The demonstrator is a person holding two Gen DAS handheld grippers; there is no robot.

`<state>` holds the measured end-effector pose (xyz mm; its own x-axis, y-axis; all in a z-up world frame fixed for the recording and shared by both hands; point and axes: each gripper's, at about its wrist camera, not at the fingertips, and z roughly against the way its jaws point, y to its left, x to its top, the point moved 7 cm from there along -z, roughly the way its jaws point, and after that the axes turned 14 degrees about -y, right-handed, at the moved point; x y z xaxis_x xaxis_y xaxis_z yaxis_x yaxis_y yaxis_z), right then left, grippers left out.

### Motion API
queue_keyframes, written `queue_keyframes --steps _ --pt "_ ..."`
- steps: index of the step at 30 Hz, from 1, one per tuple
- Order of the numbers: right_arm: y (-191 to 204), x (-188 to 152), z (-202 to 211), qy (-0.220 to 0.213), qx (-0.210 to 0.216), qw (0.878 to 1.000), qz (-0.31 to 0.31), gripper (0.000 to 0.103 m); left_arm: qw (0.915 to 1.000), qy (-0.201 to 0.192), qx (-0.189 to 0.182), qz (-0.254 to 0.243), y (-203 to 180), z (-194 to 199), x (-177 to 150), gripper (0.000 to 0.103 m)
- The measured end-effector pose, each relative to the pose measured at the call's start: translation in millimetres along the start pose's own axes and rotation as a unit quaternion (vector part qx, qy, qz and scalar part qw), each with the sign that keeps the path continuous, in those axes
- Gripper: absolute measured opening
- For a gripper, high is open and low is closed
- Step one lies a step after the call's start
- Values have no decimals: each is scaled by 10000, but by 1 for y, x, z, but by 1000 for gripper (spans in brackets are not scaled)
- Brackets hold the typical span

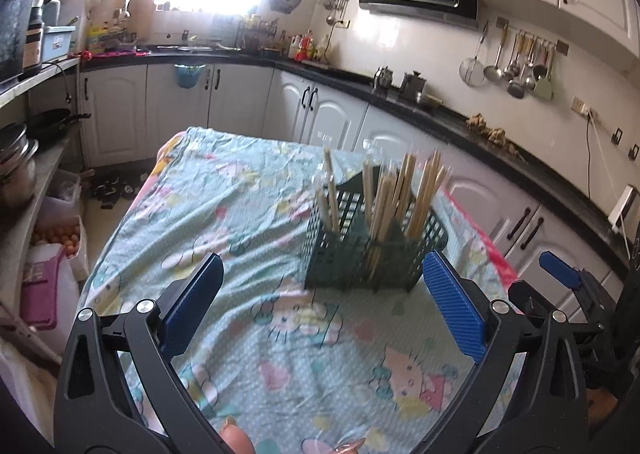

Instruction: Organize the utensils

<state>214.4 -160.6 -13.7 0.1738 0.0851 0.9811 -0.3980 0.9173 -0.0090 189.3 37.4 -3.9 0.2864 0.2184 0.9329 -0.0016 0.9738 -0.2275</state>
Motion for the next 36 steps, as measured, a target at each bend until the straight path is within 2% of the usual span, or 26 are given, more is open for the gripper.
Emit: queue_keyframes --steps 7,16,26,36 --pt "-1 -34 2 275 -77 9996 56 96 9996 125 226 -114 4 4 -32 92" --pt "-3 -46 14 -169 -267 9994 106 96 9985 -184 374 -358 3 16 -54 92" --pt "-2 -35 33 -1001 -392 9941 125 97 9971 -675 168 -321 -13 31 -51 92" --pt "-4 -31 39 -1154 -494 9921 80 97 9965 -773 63 -312 -20 34 -50 92"
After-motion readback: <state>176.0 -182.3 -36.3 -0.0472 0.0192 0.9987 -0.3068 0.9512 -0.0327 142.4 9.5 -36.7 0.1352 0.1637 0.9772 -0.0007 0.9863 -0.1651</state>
